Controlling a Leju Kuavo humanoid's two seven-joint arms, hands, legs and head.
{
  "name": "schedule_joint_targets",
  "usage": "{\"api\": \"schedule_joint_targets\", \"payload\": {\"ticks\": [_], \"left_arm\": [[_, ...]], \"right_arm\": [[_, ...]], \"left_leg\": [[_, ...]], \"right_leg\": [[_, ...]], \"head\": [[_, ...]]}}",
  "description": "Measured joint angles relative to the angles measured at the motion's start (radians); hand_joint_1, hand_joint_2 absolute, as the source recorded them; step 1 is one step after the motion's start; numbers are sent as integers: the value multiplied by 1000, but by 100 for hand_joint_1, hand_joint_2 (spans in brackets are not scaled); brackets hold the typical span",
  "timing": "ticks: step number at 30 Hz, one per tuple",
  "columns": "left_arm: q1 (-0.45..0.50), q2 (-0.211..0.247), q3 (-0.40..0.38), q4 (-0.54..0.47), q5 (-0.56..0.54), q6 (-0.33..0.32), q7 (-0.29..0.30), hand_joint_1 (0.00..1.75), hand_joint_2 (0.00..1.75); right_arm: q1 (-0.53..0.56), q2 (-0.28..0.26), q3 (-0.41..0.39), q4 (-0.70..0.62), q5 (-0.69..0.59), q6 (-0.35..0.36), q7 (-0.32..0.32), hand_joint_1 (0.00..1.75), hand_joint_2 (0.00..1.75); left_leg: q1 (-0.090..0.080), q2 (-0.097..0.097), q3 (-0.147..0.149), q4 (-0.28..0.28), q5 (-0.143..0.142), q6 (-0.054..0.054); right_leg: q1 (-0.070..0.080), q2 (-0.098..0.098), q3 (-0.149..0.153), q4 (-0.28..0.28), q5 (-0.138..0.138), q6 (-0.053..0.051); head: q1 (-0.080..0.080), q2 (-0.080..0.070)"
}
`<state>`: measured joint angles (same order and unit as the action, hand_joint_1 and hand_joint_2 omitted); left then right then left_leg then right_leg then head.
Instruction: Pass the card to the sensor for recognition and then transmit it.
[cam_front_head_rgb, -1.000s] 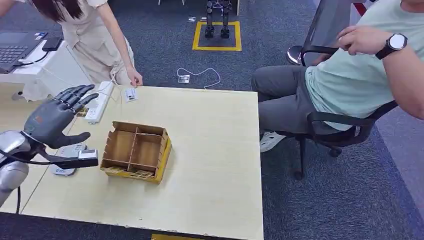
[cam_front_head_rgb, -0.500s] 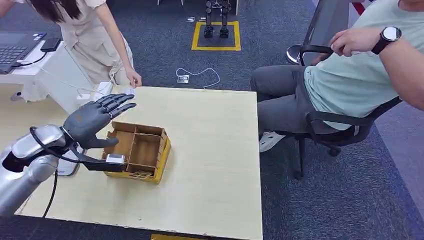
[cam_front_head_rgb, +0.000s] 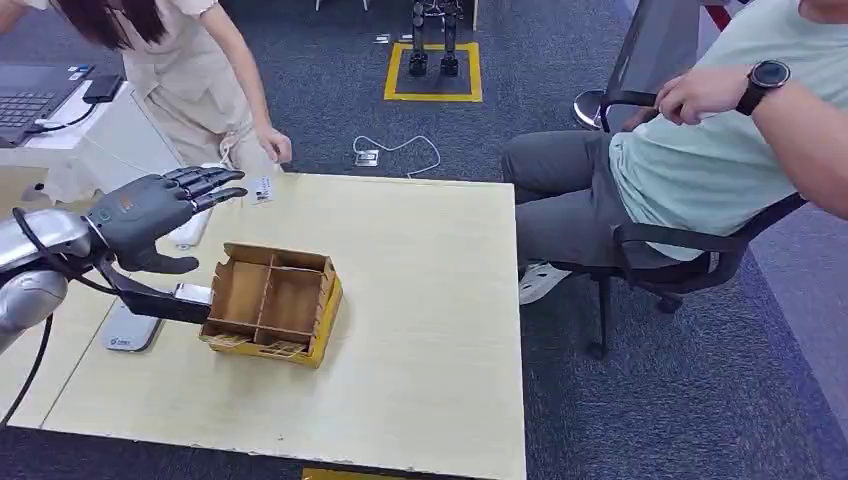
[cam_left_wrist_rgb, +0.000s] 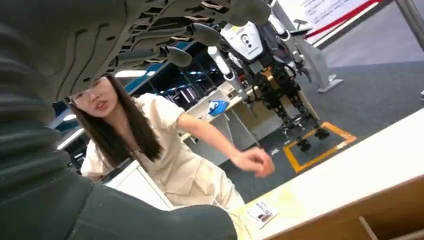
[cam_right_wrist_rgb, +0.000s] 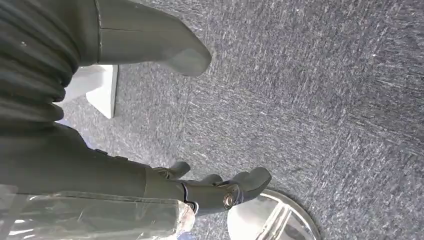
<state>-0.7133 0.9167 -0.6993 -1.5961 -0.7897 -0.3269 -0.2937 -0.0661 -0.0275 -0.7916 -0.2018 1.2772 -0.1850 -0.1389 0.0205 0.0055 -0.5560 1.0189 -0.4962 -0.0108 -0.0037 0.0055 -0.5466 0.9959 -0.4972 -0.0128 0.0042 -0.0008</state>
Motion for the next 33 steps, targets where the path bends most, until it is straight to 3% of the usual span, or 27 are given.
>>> {"api": "schedule_joint_targets", "payload": {"ticks": [25, 33], "left_arm": [[-69, 25, -193, 41, -6, -48, 21, 0, 175], [-83, 39, -240, 45, 39, -42, 27, 0, 175]], "right_arm": [[-2, 0, -19, 0, 21, 4, -2, 0, 175], [-2, 0, -24, 0, 27, 4, -6, 0, 175]], "left_leg": [[0, 0, 0, 0, 0, 0], [0, 0, 0, 0, 0, 0]], "right_leg": [[0, 0, 0, 0, 0, 0], [0, 0, 0, 0, 0, 0]], "head": [[0, 0], [0, 0]]}}
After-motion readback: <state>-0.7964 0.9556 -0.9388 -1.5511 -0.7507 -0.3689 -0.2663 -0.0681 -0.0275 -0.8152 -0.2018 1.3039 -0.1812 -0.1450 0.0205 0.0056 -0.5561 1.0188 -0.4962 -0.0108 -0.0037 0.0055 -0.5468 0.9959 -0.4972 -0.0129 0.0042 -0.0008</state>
